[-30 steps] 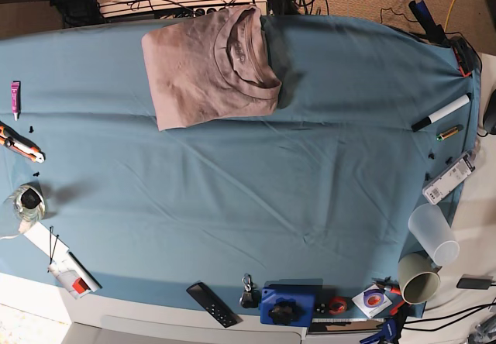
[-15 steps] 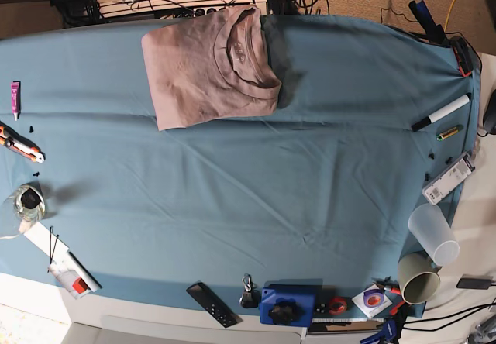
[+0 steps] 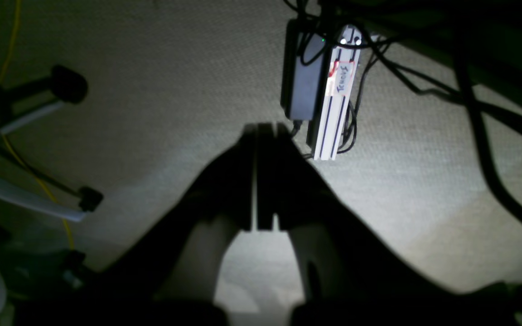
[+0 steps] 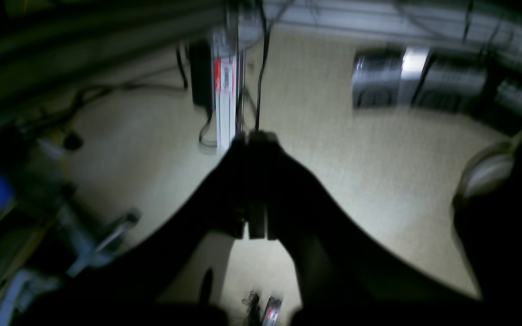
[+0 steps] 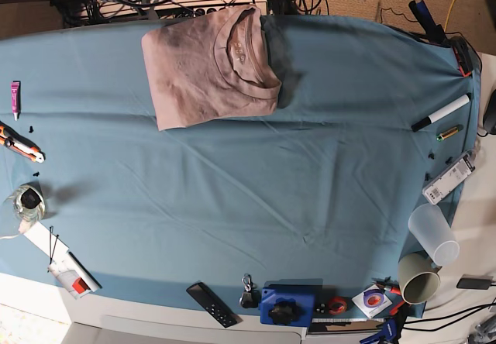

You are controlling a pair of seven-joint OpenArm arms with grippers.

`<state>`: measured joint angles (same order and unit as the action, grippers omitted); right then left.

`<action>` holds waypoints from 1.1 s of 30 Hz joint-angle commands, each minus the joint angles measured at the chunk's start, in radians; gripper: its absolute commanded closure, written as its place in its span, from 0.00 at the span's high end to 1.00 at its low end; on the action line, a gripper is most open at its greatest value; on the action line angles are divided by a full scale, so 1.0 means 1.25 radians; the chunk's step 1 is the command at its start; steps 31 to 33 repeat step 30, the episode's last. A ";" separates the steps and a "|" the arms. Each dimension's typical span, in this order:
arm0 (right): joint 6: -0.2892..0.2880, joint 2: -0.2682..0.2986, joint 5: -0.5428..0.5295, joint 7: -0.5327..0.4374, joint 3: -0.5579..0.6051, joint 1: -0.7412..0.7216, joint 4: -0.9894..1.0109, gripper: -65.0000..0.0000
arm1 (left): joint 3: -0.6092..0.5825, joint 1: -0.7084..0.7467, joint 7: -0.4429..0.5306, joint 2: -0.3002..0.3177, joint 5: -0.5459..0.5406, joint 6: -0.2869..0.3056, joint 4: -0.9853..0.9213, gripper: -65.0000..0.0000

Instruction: Fold the T-shirt properly

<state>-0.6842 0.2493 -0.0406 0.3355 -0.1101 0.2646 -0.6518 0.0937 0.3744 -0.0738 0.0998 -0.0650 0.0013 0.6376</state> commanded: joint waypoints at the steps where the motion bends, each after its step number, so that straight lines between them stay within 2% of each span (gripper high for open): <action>1: 0.024 0.009 0.011 -0.038 0.010 0.000 0.010 0.00 | 0.001 -0.009 0.027 0.002 0.001 0.001 -0.032 0.00; 5: 0.145 0.009 0.065 -0.188 0.055 -0.002 0.047 0.00 | 0.001 -0.058 0.131 -0.001 0.000 0.001 -0.135 0.00; 8: 0.217 0.009 0.075 -0.228 0.078 -0.002 0.071 0.00 | 0.001 -0.083 0.172 -0.006 0.000 0.003 -0.158 0.00; 10: 0.251 0.009 0.075 -0.249 0.088 -0.001 0.081 0.00 | 0.001 -0.094 0.172 -0.009 0.001 0.011 -0.156 0.00; 18: 0.255 0.009 0.075 -0.253 0.089 -0.001 0.083 0.00 | 0.001 -0.096 0.170 -0.031 0.004 0.018 -0.150 0.00; 33: 0.254 0.009 0.075 -0.253 0.089 -0.001 0.083 0.00 | 0.001 -0.095 0.170 -0.031 0.004 0.018 -0.136 0.00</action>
